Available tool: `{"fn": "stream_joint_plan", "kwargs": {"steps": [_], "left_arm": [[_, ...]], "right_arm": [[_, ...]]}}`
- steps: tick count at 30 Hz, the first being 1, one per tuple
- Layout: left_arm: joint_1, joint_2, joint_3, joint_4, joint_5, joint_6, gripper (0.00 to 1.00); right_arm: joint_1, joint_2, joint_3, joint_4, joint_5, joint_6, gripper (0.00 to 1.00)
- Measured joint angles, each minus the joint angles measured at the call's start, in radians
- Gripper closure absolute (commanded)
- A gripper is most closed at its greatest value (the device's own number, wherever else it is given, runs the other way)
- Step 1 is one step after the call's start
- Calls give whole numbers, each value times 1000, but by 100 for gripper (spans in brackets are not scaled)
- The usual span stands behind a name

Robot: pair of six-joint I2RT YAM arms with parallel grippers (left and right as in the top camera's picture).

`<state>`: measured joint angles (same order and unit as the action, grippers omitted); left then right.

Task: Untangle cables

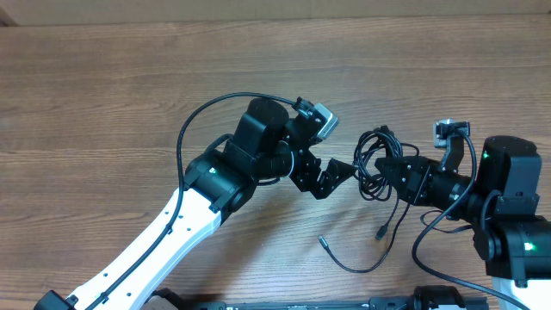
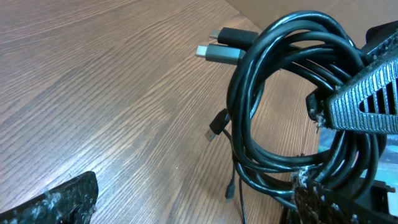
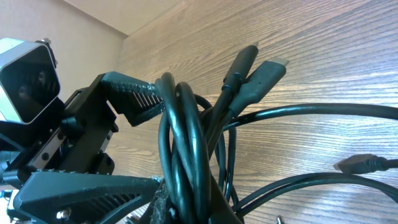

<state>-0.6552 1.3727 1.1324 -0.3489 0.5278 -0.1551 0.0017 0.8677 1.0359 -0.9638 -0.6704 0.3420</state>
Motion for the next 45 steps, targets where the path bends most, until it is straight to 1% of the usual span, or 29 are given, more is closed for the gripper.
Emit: {"fn": "stream_joint_plan", "kwargs": {"steps": [8,9,12,14,15,18,20,21,24,26,31,35,43,44,45], "left_arm": [[0,0,0,-2,74,-1,0],[0,0,0,-3,81,-1,5],[0,0,0,11,91,0,38],[0,0,0,28,94,-18,48],[0,0,0,37,97,-28,54],[0,0,0,48,97,-77,60],[0,4,0,48,95,-105,59],[0,7,0,48,93,-118,56],[0,27,0,49,89,-163,51],[0,45,0,50,89,-192,51],[0,71,0,57,101,-239,53],[0,71,0,58,112,-257,57],[-35,71,0,61,127,-262,59],[-47,71,0,64,128,-262,60],[-58,71,0,66,127,-262,63]], "right_arm": [[0,0,0,2,3,10,96],[0,0,0,2,1,9,96],[0,0,0,2,-9,-3,96],[0,0,0,3,-14,-10,96],[0,0,0,4,-16,-12,96],[0,0,0,6,-23,-22,96],[0,0,0,6,-32,-36,96],[0,0,0,6,-38,-43,96],[0,0,0,13,-52,-58,96],[0,0,0,13,-55,-63,96],[0,1,0,14,-51,-70,96],[0,1,0,14,-51,-74,96],[0,1,0,14,-51,-75,96],[0,1,0,14,-51,-76,96],[0,1,0,12,-51,-77,96]]}}
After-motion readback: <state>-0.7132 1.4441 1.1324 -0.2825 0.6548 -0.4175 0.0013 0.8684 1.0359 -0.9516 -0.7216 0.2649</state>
